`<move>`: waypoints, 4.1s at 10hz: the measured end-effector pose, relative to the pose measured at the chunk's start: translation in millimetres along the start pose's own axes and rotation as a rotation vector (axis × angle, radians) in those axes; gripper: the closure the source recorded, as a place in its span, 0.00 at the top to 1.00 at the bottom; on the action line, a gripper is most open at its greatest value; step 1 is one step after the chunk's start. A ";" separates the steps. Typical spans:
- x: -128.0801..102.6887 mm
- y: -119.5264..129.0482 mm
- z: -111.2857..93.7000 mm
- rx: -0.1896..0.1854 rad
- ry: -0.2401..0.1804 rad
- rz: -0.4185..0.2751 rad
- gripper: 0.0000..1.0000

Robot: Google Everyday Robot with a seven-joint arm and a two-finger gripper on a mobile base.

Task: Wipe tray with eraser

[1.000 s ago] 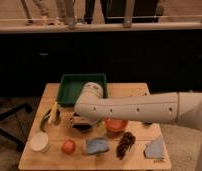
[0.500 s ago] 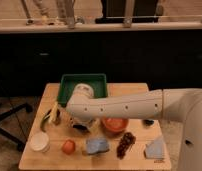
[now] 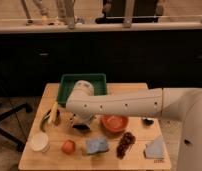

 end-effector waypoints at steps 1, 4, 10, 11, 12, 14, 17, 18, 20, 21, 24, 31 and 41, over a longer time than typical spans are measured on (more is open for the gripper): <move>-1.9 -8.0 -9.1 -0.007 -0.005 -0.005 0.80; 0.5 -19.6 -18.3 -0.030 -0.019 0.012 0.80; -4.1 -31.8 -7.4 0.034 -0.175 0.165 0.80; -4.2 -31.7 -3.1 0.043 -0.200 0.184 0.80; -3.0 -32.0 0.2 0.049 -0.217 0.200 0.80; 0.8 -32.2 8.7 0.060 -0.257 0.238 0.80; 5.7 -33.0 18.1 0.070 -0.296 0.273 0.80; 7.4 -34.0 21.1 0.074 -0.310 0.283 0.80; 12.1 -35.9 26.4 0.081 -0.335 0.299 0.80; 13.7 -36.6 27.8 0.083 -0.342 0.303 0.77; 17.8 -38.5 34.5 0.081 -0.366 0.312 0.68; 16.9 -45.5 46.6 0.060 -0.387 0.316 0.70; 8.7 -45.0 64.0 0.020 -0.410 0.330 0.70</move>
